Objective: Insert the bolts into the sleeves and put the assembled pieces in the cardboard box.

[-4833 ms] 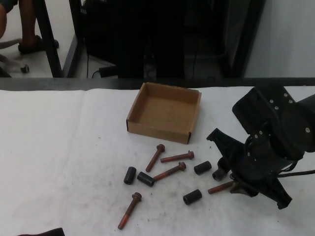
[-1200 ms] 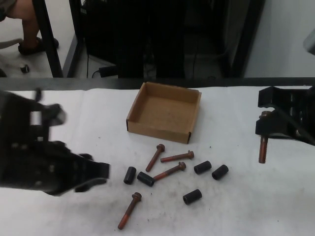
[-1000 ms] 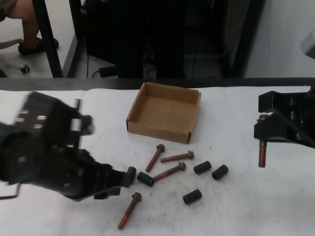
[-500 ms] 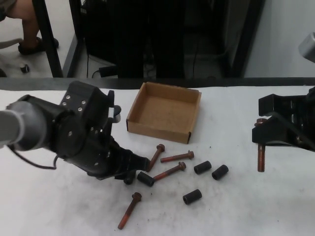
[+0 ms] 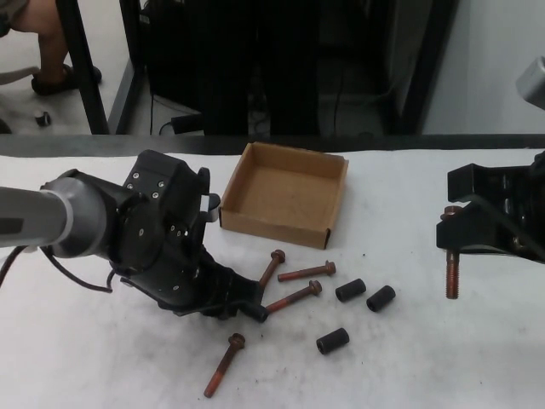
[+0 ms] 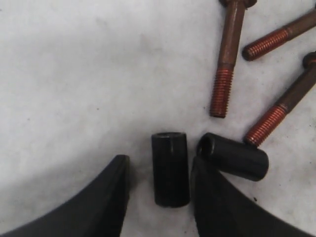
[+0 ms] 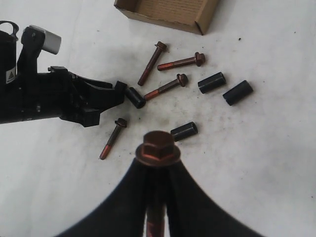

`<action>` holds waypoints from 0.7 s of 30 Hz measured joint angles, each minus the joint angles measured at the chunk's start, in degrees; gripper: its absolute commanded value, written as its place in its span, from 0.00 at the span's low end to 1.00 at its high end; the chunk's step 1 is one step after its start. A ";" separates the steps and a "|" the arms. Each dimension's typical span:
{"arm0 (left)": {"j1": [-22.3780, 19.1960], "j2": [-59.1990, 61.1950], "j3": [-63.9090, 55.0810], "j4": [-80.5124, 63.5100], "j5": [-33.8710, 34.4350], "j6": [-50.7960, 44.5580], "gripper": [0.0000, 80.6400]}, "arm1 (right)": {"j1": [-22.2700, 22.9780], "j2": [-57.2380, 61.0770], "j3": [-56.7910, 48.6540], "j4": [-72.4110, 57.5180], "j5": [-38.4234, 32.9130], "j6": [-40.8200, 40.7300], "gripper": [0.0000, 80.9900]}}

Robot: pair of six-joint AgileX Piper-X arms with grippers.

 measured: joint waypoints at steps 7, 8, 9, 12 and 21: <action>-1.59 0.48 -0.17 -0.24 -1.50 2.78 0.49 | 0.00 0.00 0.00 0.04 0.00 0.00 0.00; -1.82 0.48 -0.27 -0.24 -1.83 2.90 0.49 | 0.00 0.00 0.00 0.04 0.00 0.00 0.00; -2.41 0.77 -0.50 -0.24 -2.87 2.90 0.49 | 0.00 0.00 0.00 0.04 0.00 0.00 0.00; -2.67 0.79 -0.51 -0.24 -3.41 2.90 0.49 | 0.00 0.00 0.00 0.04 0.00 0.00 0.00; -3.18 0.79 -0.89 1.46 -5.22 3.06 0.48 | 0.00 0.00 0.00 0.04 0.00 0.00 0.00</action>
